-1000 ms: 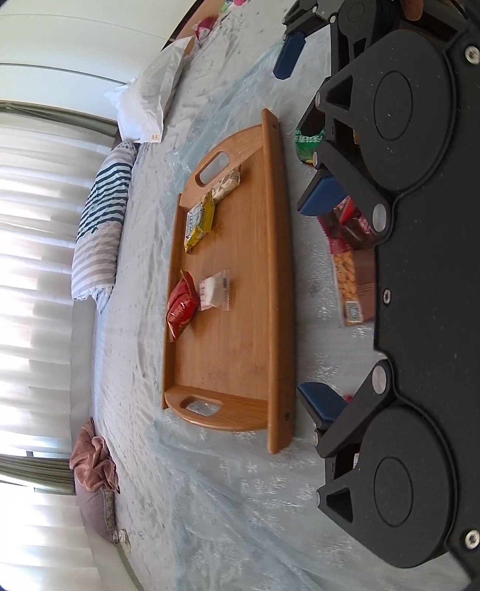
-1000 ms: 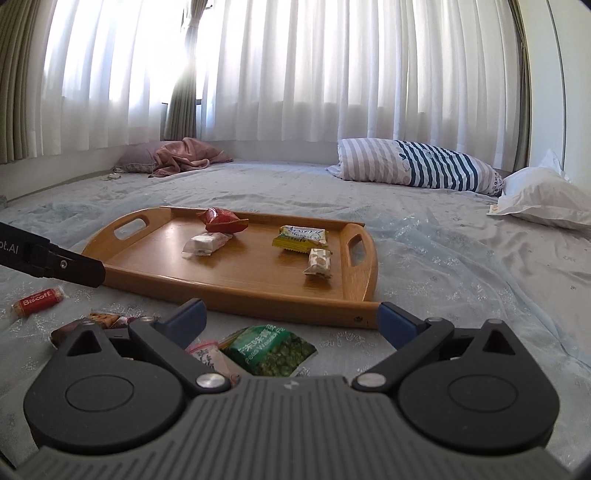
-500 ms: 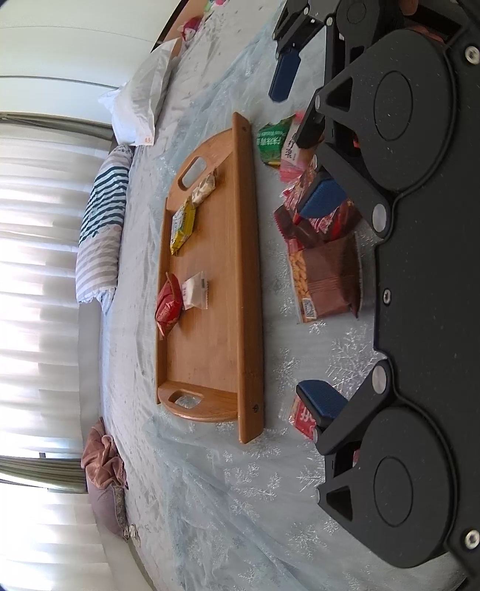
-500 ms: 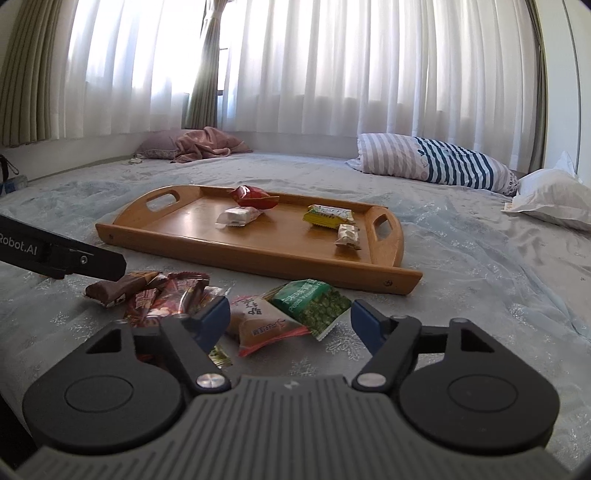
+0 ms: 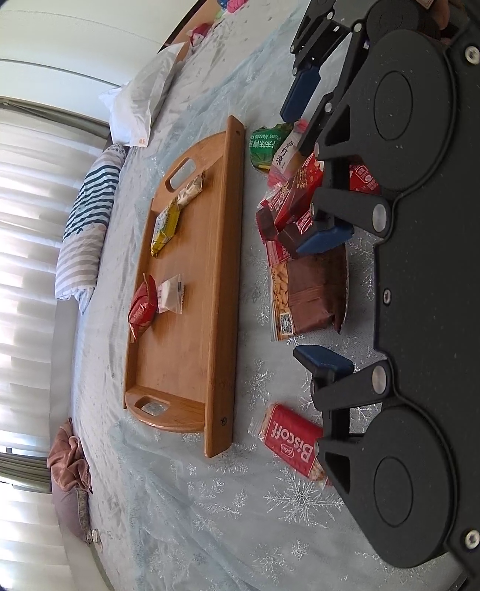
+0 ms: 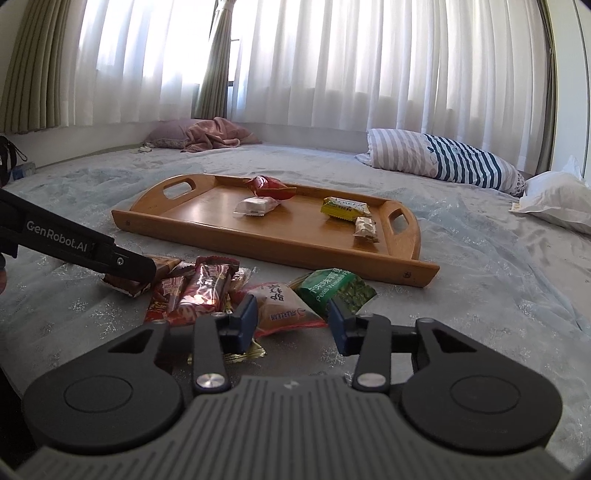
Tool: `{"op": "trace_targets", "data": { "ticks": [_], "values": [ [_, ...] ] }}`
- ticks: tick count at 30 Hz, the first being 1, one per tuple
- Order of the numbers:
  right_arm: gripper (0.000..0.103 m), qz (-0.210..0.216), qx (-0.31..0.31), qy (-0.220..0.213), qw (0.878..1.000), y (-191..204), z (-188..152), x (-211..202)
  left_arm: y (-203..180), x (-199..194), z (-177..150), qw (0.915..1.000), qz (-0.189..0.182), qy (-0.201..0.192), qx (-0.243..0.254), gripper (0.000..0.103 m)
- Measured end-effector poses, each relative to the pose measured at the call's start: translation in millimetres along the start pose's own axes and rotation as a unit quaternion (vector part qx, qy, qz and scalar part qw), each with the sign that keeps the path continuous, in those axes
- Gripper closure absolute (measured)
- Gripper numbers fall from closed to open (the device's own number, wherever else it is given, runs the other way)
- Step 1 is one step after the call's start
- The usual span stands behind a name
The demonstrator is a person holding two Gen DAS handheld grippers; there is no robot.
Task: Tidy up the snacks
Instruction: 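Close the left gripper on the brown almond pack while the right gripper grasps the red-white pack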
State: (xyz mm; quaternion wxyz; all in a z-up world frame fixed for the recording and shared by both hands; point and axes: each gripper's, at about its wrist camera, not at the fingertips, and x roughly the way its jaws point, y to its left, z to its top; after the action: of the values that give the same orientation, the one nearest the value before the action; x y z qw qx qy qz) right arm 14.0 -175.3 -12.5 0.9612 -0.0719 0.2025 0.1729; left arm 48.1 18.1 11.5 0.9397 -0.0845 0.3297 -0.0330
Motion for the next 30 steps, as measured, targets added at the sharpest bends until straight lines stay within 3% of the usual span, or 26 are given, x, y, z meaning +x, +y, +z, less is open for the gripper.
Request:
{"op": "trace_targets", "data": {
  "ticks": [20,23,26,30],
  "values": [
    [0.058,0.024,0.045,0.014,0.999,8.8,1.6,-8.5,-0.5,9.1,-0.7,1.0,0.001,0.005,0.002,0.056],
    [0.056,0.023,0.057,0.011,0.998,5.0,5.7,-4.9,-3.6,8.4,-0.3,0.9998,0.004,0.004,0.02,0.057],
    [0.043,0.014,0.06,0.009,0.998,3.2,10.0,1.0,-8.9,8.0,-0.1,0.999,0.009,0.001,0.044,0.058],
    [0.042,0.007,0.055,0.018,0.998,4.7,14.3,11.3,-11.8,6.6,1.7,0.9984,0.014,0.004,0.055,0.059]
  ]
}}
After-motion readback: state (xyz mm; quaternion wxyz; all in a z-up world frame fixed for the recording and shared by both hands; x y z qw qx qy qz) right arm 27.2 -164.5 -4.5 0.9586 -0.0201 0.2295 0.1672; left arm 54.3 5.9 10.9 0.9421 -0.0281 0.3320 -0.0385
